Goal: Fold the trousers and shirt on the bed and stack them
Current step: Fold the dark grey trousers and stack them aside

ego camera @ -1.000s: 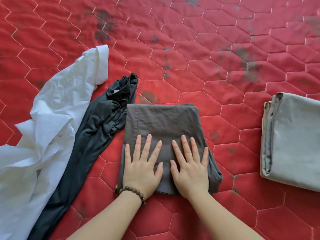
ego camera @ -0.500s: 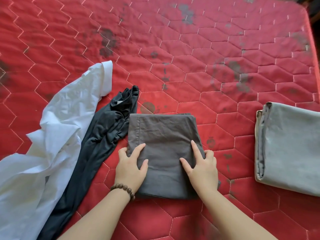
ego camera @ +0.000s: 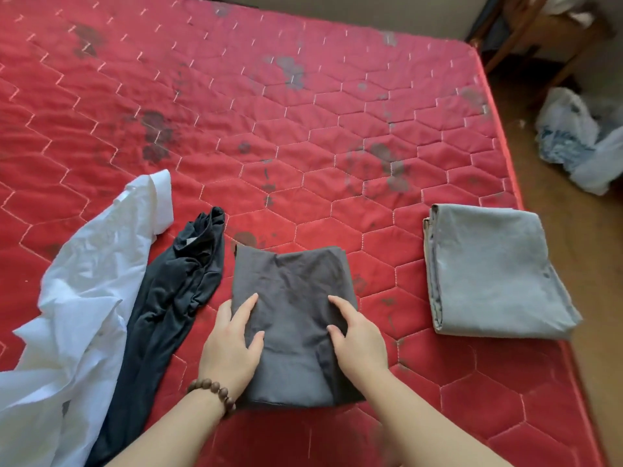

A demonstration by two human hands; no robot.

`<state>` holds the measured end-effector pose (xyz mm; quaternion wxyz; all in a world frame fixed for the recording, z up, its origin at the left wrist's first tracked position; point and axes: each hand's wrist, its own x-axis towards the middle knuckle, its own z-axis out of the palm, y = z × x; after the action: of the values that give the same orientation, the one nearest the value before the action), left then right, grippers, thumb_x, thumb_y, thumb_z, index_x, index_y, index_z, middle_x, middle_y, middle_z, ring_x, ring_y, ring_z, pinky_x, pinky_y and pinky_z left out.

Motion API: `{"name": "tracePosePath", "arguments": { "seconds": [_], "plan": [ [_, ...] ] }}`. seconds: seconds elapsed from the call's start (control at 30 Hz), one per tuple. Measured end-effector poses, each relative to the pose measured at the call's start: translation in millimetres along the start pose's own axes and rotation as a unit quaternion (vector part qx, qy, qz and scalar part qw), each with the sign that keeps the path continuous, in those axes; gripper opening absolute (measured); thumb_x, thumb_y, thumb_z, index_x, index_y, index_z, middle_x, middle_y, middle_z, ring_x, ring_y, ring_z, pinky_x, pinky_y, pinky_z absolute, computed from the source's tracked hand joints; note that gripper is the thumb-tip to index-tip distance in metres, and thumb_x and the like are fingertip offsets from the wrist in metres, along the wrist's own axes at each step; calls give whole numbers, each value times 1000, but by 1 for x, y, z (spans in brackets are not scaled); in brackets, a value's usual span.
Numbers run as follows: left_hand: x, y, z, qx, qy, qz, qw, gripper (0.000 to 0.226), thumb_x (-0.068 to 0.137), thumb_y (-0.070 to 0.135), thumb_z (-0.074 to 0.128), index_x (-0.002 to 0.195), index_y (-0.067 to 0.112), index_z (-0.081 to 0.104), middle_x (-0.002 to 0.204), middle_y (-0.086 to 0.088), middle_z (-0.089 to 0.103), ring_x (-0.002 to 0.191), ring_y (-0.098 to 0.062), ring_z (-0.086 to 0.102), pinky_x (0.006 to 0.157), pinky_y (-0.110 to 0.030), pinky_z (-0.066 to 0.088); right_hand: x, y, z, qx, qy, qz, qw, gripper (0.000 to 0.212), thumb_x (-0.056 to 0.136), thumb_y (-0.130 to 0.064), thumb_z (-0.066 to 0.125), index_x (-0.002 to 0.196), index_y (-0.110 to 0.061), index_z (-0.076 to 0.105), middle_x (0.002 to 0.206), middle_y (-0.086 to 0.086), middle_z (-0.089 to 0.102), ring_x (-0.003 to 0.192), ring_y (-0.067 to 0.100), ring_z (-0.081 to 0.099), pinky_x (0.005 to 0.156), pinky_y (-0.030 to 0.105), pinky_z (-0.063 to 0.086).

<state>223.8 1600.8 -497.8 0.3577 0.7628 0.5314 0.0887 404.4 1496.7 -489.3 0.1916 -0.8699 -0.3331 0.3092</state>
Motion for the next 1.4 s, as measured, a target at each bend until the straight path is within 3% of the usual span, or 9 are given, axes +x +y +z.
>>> {"name": "tracePosePath", "arguments": {
  "seconds": [0.53,0.63,0.8,0.97,1.07,1.2,1.27,1.33,1.4],
  "plan": [
    [28,297,155,-100,29,148,984,60,84,15,68,139,30,46,145,-14,34,122,-27,49,98,-27,38,54,173,-263,-27,211,12,977,41,95,-20,51,133,-37,50,111,11,61,100,34,58,85,41,47],
    [27,312,197,-120,19,144,982,57,83,14,70,135,29,51,143,-13,36,127,-23,42,102,-22,30,64,219,-282,-10,218,3,976,41,97,-18,49,134,-34,51,109,12,59,98,33,58,83,37,45],
    [32,307,254,-95,-51,79,991,52,87,13,65,134,30,52,144,-17,31,136,-27,33,107,-25,25,91,285,-279,-22,48,95,994,56,101,-18,38,148,-44,21,119,6,45,100,27,52,87,35,41],
    [32,307,262,-82,-23,101,991,51,88,2,61,135,19,53,139,-23,36,133,-32,35,111,-23,21,103,297,-266,28,113,49,992,58,96,-6,41,143,-41,37,123,3,49,112,24,52,94,34,42],
    [23,305,261,-88,23,110,990,51,86,-4,61,133,14,54,134,-24,40,127,-35,41,107,-14,20,100,295,-258,45,152,15,987,55,97,-7,38,139,-43,41,130,-1,49,120,23,50,101,45,41],
    [16,299,259,-83,8,72,994,52,86,-3,61,134,16,53,134,-23,38,127,-34,40,105,-5,14,104,293,-254,18,122,-1,992,53,99,-13,38,140,-46,38,124,1,49,111,28,55,94,43,45],
    [19,299,256,-30,31,65,997,51,85,4,65,132,20,56,138,-22,37,126,-36,38,111,-26,23,105,286,-253,-56,139,35,988,50,98,-21,43,140,-47,37,125,3,46,110,31,52,94,45,44],
    [26,306,251,36,94,80,992,47,82,9,68,128,19,59,141,-22,37,125,-39,40,104,-49,32,104,277,-257,-145,245,30,958,50,91,-21,55,140,-31,47,135,12,45,120,34,47,101,47,38],
    [39,320,248,68,126,143,979,46,81,10,64,126,13,59,143,-22,37,131,-38,37,106,-54,30,110,263,-261,-181,314,-48,931,50,87,-17,59,137,-14,52,144,20,41,133,36,41,109,52,30]
  ]
}}
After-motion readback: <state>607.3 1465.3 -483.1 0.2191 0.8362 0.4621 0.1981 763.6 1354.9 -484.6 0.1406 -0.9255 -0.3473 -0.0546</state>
